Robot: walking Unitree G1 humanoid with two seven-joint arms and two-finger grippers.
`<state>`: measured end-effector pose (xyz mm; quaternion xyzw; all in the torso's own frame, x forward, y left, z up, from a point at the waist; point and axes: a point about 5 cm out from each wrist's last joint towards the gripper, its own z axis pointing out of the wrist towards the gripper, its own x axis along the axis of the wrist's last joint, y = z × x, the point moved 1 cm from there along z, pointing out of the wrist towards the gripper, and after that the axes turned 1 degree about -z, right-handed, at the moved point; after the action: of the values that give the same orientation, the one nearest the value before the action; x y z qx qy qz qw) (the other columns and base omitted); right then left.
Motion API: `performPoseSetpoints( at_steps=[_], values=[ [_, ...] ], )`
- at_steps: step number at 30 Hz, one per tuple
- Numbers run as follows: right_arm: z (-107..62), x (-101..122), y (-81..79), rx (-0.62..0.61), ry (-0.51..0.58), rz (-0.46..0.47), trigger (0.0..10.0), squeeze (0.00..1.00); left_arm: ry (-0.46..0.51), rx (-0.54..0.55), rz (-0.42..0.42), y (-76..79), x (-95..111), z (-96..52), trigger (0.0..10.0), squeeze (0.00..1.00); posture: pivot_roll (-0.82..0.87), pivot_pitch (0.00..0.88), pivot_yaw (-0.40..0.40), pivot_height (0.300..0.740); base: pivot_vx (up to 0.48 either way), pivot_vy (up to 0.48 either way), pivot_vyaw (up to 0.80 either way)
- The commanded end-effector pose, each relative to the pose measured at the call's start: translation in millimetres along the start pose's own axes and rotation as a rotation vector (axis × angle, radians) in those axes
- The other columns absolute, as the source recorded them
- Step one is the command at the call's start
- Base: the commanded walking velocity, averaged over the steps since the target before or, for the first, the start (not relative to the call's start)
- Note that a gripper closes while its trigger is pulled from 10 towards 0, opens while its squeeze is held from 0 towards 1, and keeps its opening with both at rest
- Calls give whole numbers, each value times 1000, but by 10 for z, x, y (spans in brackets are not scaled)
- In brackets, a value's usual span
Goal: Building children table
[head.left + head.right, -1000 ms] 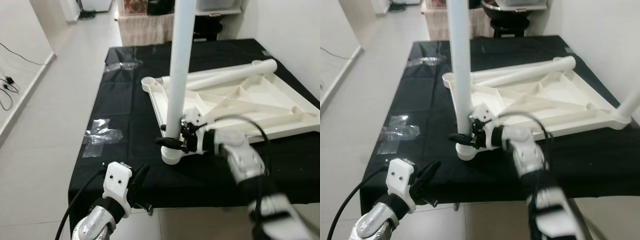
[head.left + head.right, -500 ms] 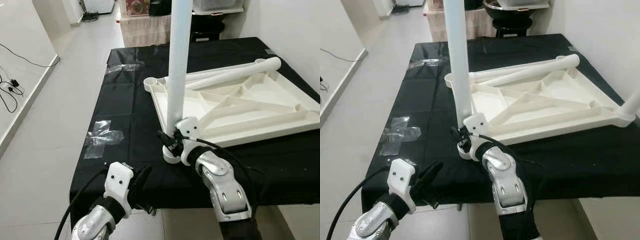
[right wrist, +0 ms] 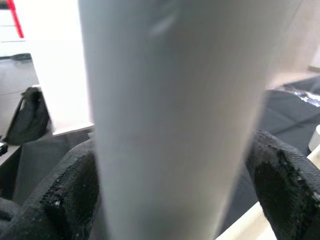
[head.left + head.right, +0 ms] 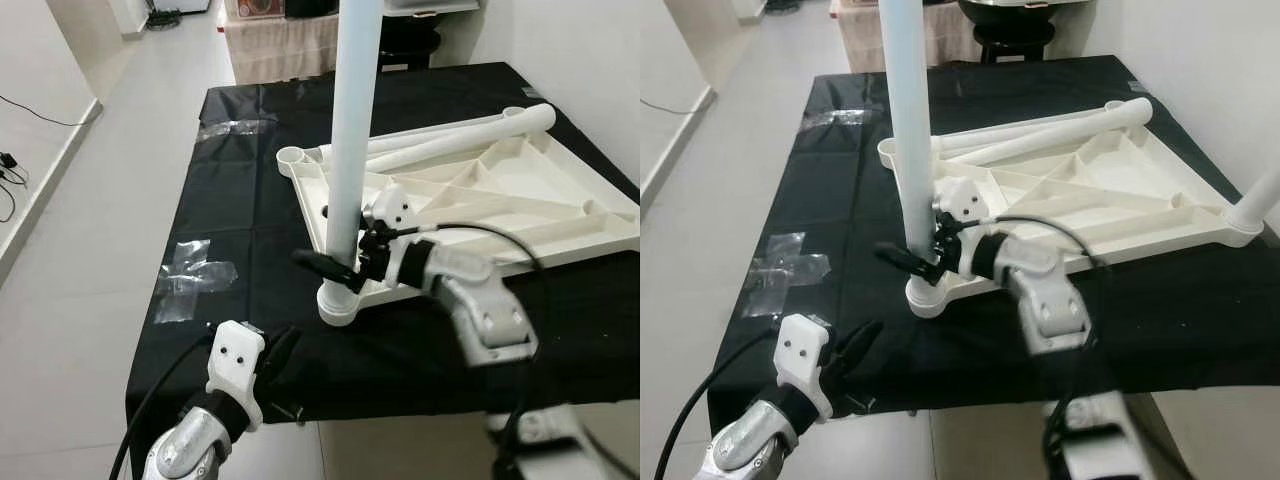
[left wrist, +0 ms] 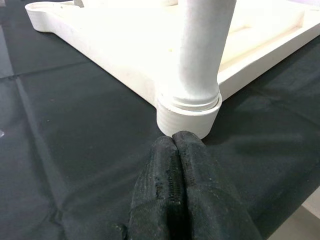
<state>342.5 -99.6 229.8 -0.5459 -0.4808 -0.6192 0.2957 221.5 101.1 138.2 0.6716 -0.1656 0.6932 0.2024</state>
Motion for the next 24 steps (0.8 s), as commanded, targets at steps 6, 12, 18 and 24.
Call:
performPoseSetpoints(
  at_steps=[6, 12, 18, 24],
  values=[
    [-17, -100, -46, 236, -31, 47, 10000, 0, -29, 8, 5, -10, -60, -17, 10000, 0, 66, 152, 20, 740, 0, 0, 0],
    [-42, -153, 0, 310, -43, 73, 0, 0, -30, 3, 4, -2, -58, -15, 10000, 0, 68, 156, 21, 740, 0, 0, 0],
    [-41, -207, 28, 288, -40, 77, 0, 0, -30, 5, 4, 5, -59, -14, 10000, 0, 68, 158, 23, 740, 0, 0, 0],
    [-148, -276, 75, 158, -31, 79, 0, 0, -29, 4, 1, 2, -56, -20, 10000, 0, 58, 164, 28, 740, 0, 0, 0]
  ],
)
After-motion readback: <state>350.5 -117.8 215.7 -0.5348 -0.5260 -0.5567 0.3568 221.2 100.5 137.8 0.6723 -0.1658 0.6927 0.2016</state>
